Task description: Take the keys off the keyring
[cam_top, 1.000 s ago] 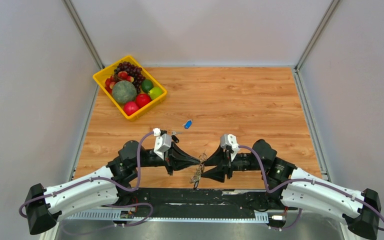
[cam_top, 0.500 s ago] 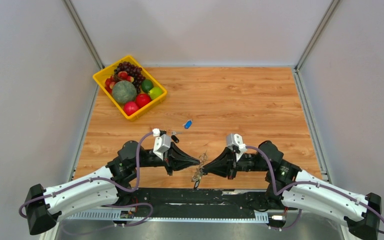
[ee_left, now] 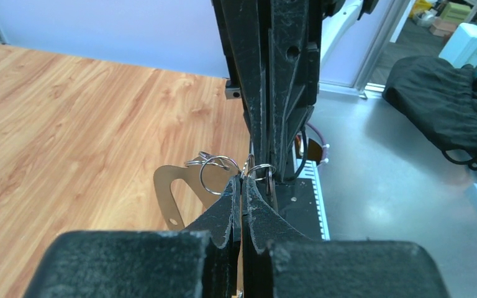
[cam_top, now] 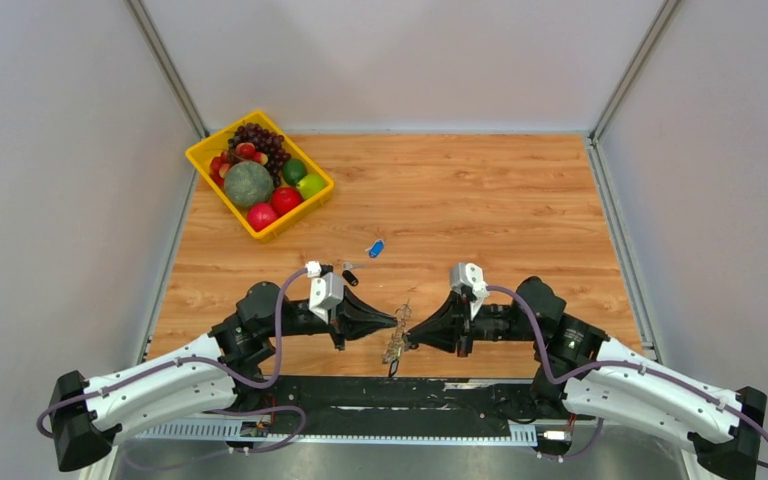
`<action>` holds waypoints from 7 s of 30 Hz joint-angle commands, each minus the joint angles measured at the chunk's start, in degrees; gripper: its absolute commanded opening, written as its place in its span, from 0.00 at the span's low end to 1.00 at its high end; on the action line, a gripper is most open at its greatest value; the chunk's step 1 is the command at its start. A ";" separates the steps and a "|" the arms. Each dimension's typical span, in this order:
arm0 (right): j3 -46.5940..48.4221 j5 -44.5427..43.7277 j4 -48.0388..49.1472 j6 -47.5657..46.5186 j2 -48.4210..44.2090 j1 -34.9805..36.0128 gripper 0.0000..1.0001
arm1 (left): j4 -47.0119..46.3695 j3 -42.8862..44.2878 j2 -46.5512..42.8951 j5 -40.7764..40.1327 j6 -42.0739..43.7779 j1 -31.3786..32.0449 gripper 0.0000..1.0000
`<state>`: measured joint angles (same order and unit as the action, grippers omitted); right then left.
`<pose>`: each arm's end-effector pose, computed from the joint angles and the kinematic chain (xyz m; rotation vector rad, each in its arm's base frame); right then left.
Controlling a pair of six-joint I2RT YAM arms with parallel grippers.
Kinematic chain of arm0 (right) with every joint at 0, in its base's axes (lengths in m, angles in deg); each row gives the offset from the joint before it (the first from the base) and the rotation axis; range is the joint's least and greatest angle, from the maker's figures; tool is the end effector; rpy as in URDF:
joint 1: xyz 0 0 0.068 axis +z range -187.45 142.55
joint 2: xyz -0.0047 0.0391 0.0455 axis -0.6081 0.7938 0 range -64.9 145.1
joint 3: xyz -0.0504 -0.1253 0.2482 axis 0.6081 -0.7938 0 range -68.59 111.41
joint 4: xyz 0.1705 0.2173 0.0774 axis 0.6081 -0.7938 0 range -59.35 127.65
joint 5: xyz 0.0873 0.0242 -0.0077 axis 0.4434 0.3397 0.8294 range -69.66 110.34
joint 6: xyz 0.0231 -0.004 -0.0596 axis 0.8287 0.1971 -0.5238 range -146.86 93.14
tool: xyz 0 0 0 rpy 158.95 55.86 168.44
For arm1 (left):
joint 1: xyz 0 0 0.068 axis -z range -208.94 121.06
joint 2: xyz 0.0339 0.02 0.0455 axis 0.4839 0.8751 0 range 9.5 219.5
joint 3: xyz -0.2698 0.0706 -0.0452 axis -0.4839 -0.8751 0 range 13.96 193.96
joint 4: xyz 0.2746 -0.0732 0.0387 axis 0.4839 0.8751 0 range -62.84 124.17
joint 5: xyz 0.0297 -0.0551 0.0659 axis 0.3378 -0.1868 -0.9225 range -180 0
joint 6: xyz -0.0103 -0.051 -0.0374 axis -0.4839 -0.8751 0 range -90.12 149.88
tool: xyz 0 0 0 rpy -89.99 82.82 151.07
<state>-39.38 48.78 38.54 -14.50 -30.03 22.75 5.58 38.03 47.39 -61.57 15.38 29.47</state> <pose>0.0734 0.1757 0.2934 -1.1051 1.4640 1.3375 0.0841 -0.1816 0.2910 0.9950 1.2674 -1.3687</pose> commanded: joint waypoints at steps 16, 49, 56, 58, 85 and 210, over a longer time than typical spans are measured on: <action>11.11 -11.30 -13.89 -0.86 3.48 0.01 0.00 | 9.03 2.75 3.94 -2.07 10.04 -0.09 0.00; 16.82 -4.55 -24.34 -4.30 10.29 0.00 0.00 | 22.13 12.48 18.54 -6.16 -9.13 -6.73 0.00; 19.96 -12.55 -30.96 -6.20 13.05 0.02 0.00 | 25.76 13.94 18.29 -5.94 -8.67 -8.05 0.00; 20.70 -17.46 -31.99 -6.26 13.55 0.11 0.00 | 26.63 14.20 18.20 -5.74 -8.70 -8.53 0.00; 25.70 -25.07 -30.95 -24.70 17.07 8.06 0.00 | 25.87 15.19 22.75 0.41 -15.23 -13.75 0.00; 8.50 -14.83 -10.64 -9.49 21.46 14.36 0.03 | 1.00 2.14 7.68 -6.69 -32.05 -16.47 0.00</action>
<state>-29.67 24.78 29.36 -27.77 -7.40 34.42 20.82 38.73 57.05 -63.06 -14.65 15.09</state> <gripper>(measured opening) 0.014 0.006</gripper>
